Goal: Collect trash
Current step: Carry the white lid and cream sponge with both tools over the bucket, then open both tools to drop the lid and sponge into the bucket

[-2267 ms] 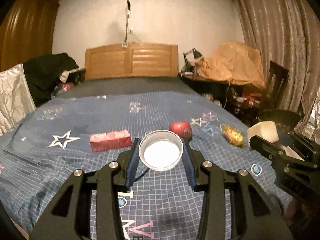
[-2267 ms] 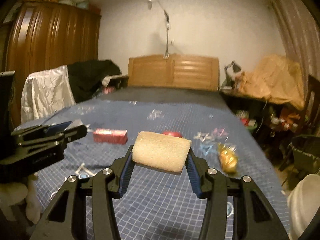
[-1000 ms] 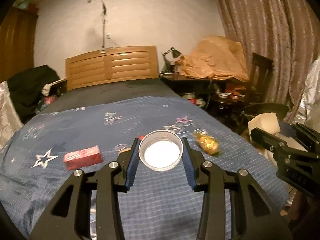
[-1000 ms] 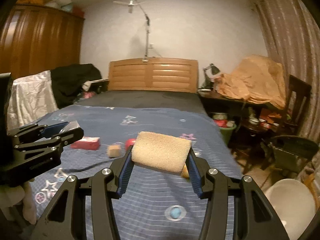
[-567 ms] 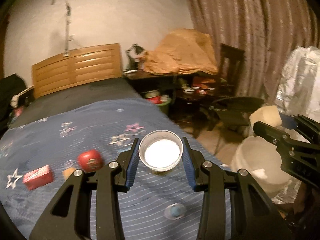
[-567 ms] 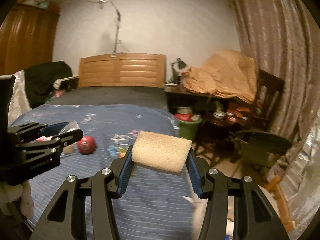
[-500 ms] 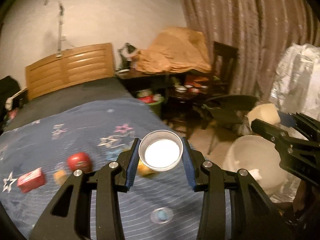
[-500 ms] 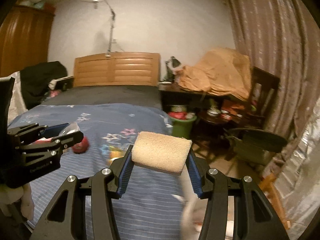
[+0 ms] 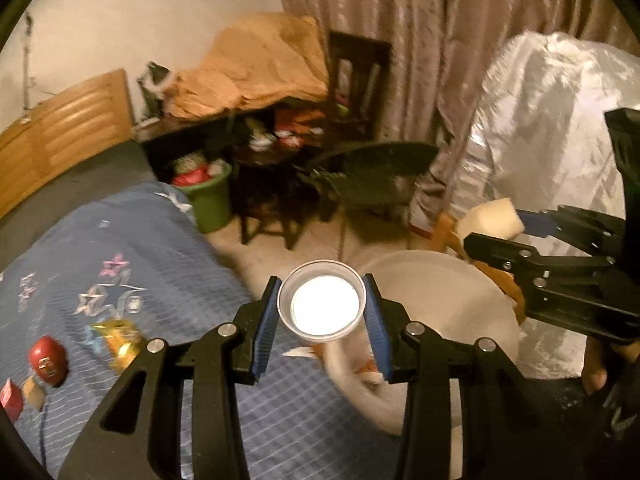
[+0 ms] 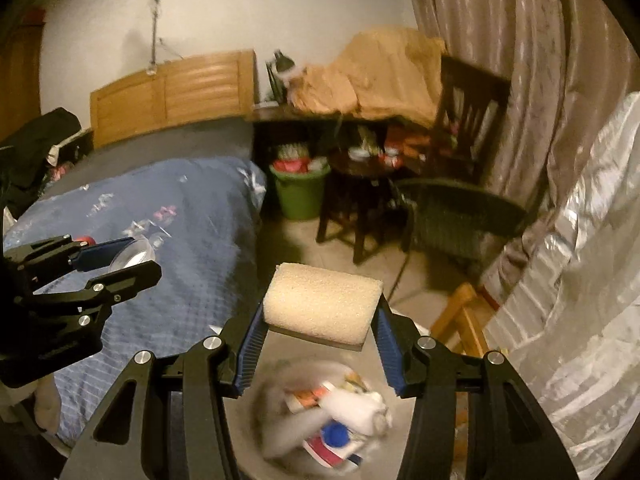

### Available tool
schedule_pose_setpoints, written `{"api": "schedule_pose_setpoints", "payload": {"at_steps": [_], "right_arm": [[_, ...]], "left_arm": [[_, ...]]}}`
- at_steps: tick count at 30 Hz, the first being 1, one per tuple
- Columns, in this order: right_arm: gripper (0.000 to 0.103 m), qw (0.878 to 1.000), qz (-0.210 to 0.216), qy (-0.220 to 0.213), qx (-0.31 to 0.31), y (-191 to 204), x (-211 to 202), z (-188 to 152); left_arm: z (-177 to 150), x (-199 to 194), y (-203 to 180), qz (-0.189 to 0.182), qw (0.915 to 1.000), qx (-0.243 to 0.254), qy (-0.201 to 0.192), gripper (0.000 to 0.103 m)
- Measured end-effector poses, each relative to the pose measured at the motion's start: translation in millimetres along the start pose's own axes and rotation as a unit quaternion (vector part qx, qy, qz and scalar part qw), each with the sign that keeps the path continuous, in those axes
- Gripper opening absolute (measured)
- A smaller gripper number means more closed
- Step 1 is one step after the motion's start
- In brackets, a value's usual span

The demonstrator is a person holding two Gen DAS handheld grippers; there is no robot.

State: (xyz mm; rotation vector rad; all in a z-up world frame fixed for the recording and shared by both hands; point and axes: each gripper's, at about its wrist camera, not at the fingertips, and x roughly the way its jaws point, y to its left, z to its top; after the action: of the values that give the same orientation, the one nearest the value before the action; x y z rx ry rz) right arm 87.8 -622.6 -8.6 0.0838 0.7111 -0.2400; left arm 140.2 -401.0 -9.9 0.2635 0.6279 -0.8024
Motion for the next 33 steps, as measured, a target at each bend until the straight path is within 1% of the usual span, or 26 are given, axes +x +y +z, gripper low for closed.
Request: {"api": "schedule_pose_setpoints", "payload": {"at_steps": [1,3,4,5,7,8,9,12,14,17,21,30,31,32,33], "right_arm": [[0.052,1.0,0.004,0.013,0.003,-9,6,-1],[0.052,0.999,0.014,0.037,0.008,-9,17,-6],[0.052,0.998,0.02,0.056,0.012,-20,27,-8],[0.052,0.997,0.023,0.067,0.015,-18,32,-10],[0.052,0.994,0.032,0.099,0.018,-33,49,-16],[0.052,0.993,0.034,0.109,0.019,-31,53,-20],[0.052,0.991,0.037,0.123,0.021,-38,61,-23],[0.052,0.987,0.043,0.151,0.023,-47,78,-30],[0.052,0.985,0.046,0.162,0.025,-49,84,-33],[0.052,0.984,0.047,0.17,0.027,-50,90,-39],[0.052,0.983,0.048,0.174,0.028,-49,93,-45],[0.052,0.984,0.047,0.172,0.025,-45,93,-44],[0.054,0.984,0.044,0.17,0.025,-44,93,-44],[0.059,0.985,0.041,0.168,0.025,-45,92,-42],[0.077,0.986,0.037,0.163,0.027,-46,91,-41]], "left_arm": [[2,8,-5,-0.006,0.9999,0.004,0.009,0.039],[3,21,-14,-0.019,0.9995,0.008,0.025,0.039],[3,30,-18,-0.031,0.9987,0.006,0.039,0.039],[3,41,-23,-0.04,0.9977,0.005,0.054,0.039],[-1,54,-28,-0.05,0.9959,0.005,0.076,0.039],[-3,62,-30,-0.057,0.9943,0.006,0.09,0.039],[-5,68,-32,-0.061,0.9932,0.007,0.099,0.039],[-15,85,-38,-0.073,0.9887,0.01,0.131,0.039],[-20,94,-41,-0.077,0.9863,0.012,0.146,0.039],[-25,100,-43,-0.079,0.9846,0.009,0.155,0.039],[-25,102,-42,-0.079,0.9843,0.01,0.158,0.039],[-22,102,-41,-0.079,0.9845,0.01,0.156,0.039],[-22,103,-40,-0.077,0.9845,0.01,0.158,0.041],[-22,104,-39,-0.073,0.9844,0.009,0.16,0.054],[-21,104,-38,-0.069,0.9847,0.008,0.16,0.061]]}}
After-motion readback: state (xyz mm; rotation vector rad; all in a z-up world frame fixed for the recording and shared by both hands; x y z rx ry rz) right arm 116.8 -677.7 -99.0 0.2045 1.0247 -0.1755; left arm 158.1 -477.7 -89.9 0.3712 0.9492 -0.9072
